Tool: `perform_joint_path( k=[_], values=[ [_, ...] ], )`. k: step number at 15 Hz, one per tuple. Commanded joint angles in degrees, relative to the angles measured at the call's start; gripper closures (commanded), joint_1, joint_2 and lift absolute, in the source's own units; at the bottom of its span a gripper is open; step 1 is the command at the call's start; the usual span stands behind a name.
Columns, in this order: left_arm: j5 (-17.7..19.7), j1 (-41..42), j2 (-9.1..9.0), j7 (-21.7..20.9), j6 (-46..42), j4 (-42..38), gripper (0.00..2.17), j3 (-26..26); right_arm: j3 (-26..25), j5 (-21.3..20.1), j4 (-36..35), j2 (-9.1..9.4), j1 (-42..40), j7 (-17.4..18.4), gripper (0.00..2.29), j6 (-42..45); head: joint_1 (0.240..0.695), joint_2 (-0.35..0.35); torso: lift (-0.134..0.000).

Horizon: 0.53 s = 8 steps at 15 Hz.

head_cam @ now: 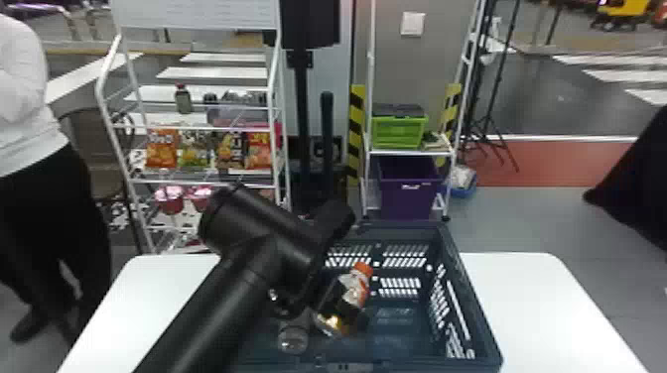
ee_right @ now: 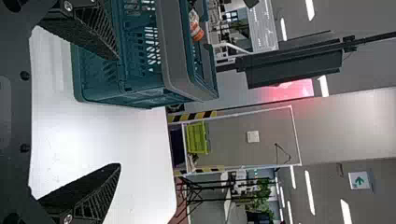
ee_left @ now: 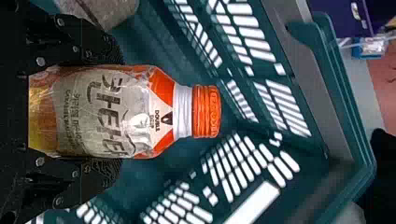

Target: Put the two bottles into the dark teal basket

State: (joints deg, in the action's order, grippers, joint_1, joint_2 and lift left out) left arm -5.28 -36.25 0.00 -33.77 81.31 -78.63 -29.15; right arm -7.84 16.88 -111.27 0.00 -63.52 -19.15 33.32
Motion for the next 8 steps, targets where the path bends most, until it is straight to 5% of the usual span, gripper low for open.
perform_joint_path(
  k=[1,2,3,5,8],
  values=[
    [-3.86,-1.45,-0.15,-1.38,-4.01,6.12,2.15,-0.03,-0.16,0.08,0.17,0.05,-0.03,-0.01,0.08,-0.23,0.499,0.0,0.0],
    [-5.62,-1.45,-0.15,-2.88,-5.41,7.08,2.13,-0.11,-0.16,0.17,0.35,0.05,-0.03,-0.01,0.08,-0.23,0.499,0.0,0.0],
    [-6.15,-1.28,-0.15,-2.88,-5.41,7.0,1.73,0.15,-0.16,0.26,0.44,0.05,0.06,-0.01,0.08,-0.23,0.499,0.0,0.0],
    [-6.15,-0.4,-0.15,-3.05,-5.41,5.94,0.12,0.59,-0.25,0.61,0.7,0.05,0.24,-0.01,0.08,-0.23,0.499,0.0,0.0],
    [-6.41,0.22,-0.15,-3.76,-5.24,3.04,0.01,0.85,-0.34,0.87,1.23,0.05,0.85,-0.01,0.08,-0.94,0.499,0.0,0.0]
  ],
)
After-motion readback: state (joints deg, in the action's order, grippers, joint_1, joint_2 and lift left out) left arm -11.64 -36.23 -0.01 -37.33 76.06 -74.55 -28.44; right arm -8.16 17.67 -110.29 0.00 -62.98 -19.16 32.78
